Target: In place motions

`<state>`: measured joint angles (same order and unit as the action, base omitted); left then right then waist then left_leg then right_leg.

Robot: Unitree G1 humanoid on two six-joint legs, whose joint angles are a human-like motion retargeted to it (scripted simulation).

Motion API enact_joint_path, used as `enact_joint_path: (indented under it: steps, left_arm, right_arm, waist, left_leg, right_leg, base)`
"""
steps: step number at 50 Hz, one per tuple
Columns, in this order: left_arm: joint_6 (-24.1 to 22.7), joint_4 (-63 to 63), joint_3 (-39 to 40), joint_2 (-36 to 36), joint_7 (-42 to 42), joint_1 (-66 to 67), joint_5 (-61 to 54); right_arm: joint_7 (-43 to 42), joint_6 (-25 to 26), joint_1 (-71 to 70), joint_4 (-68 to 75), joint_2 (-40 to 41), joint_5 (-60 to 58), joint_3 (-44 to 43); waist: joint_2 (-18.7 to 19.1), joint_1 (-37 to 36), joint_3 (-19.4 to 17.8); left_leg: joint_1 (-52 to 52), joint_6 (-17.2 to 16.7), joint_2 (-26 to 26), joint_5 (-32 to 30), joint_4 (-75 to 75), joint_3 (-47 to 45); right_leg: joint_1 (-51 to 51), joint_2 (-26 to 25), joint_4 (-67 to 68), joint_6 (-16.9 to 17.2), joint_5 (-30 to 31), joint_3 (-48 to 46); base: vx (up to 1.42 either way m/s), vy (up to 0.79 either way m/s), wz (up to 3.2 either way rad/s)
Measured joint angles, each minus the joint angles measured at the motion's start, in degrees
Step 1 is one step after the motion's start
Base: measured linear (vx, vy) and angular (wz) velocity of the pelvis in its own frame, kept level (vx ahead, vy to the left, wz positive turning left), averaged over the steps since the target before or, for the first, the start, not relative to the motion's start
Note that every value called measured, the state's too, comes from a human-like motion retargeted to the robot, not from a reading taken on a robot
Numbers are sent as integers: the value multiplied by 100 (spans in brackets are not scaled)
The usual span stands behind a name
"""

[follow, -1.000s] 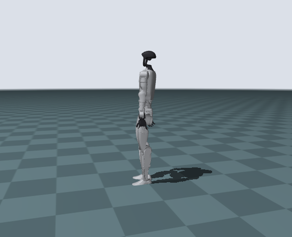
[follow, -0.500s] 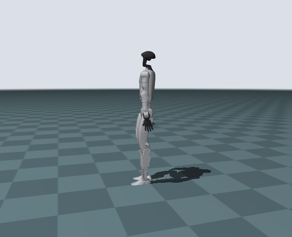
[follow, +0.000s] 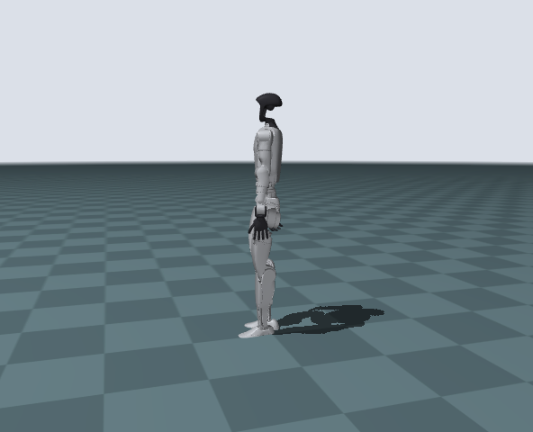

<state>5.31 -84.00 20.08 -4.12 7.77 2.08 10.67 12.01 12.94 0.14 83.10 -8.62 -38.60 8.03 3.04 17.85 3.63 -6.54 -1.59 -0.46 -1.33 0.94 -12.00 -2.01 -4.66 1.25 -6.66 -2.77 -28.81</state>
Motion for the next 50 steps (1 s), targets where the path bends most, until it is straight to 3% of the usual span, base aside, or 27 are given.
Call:
enact_joint_path:
  steps: [13, 20, 23, 28, 29, 32, 36, 40, 45, 48, 50]
  left_arm:
    - [41, -529, 181, 13, -239, 415, -58]
    - [-24, -426, 456, 269, -103, 883, -34]
    - [19, -315, 553, 354, -153, 855, -122]
    - [207, -43, 181, 210, -192, 656, 284]
    - [236, 21, 57, 168, -184, 623, 417]
    - [271, 138, -203, 56, -225, 514, 733]
    - [263, 25, -247, -28, -274, 417, 779]
    - [331, -287, -181, -89, -95, 356, 681]
    - [233, -725, 51, -79, 126, 334, 300]
    - [153, -892, 233, -19, 328, 403, 47]
    - [105, -962, 404, 67, 483, 474, -129]
  right_arm:
    - [162, -58, -42, -134, -10, -242, 139]
    - [142, -88, -78, 45, -32, -40, 165]
    - [126, -101, -55, 168, -63, 258, 106]
    - [87, -58, 74, 482, -149, 979, -161]
    - [96, -43, 114, 529, -186, 1071, -239]
    - [141, 18, 214, 623, -288, 1166, -377]
    - [83, 59, 270, 620, -407, 876, -344]
    - [-124, 68, 310, 488, -513, 501, -391]
    - [-220, 134, 149, 307, -629, 496, -449]
    - [-288, 145, -32, 172, -629, 633, -489]
    - [-330, 112, -158, 48, -607, 719, -492]
  waist:
    - [-160, 175, -294]
    - [94, 769, -160]
    - [130, 370, -124]
    - [66, -1328, -118]
    - [-9, -1374, -129]
    - [-214, -1227, -181]
    - [-340, -1625, -173]
    - [-326, -1591, -75]
    - [-220, -915, 14]
    - [-124, -462, -8]
    - [-103, -440, -48]
  left_leg:
    - [-149, 61, -75, 107, 471, 581]
    - [-162, -123, 146, 260, 503, 1055]
    - [-256, -87, 215, 245, 554, 801]
    - [-393, 68, 483, 327, 658, -101]
    - [-471, 152, 378, 366, 684, -100]
    - [-663, 457, 133, 549, 696, -364]
    - [-557, 614, 401, 896, 478, -2217]
    - [-348, 465, 610, 1022, 189, -3792]
    - [-251, 116, 943, 958, 385, -4520]
    - [-380, 164, 1000, 273, 607, -4068]
    - [-448, 408, 875, -477, 506, -3795]
  right_leg:
    - [119, 153, 9, 68, 22, -466]
    - [-12, 148, 51, 101, 43, -846]
    - [11, 96, 63, 107, -1, -585]
    - [129, 262, 263, 380, -155, 259]
    - [150, 296, 202, 316, -156, 48]
    - [241, 446, -7, 185, -171, -821]
    - [309, 629, -48, 311, -344, -1169]
    - [350, 713, -35, 478, -566, -1885]
    - [485, 872, 82, 744, -768, -3279]
    - [670, 832, 72, 913, -848, -4023]
    - [777, 815, 68, 984, -873, -4195]
  base:
    - [-7, 5, 33]
    - [-2, 7, 40]
    - [-3, 3, -78]
    - [4, -3, -116]
    - [11, -2, 151]
    - [21, -3, 258]
    - [24, -3, 170]
    - [31, -2, 252]
    - [30, -4, 318]
    - [26, -5, 276]
    - [26, -4, 115]
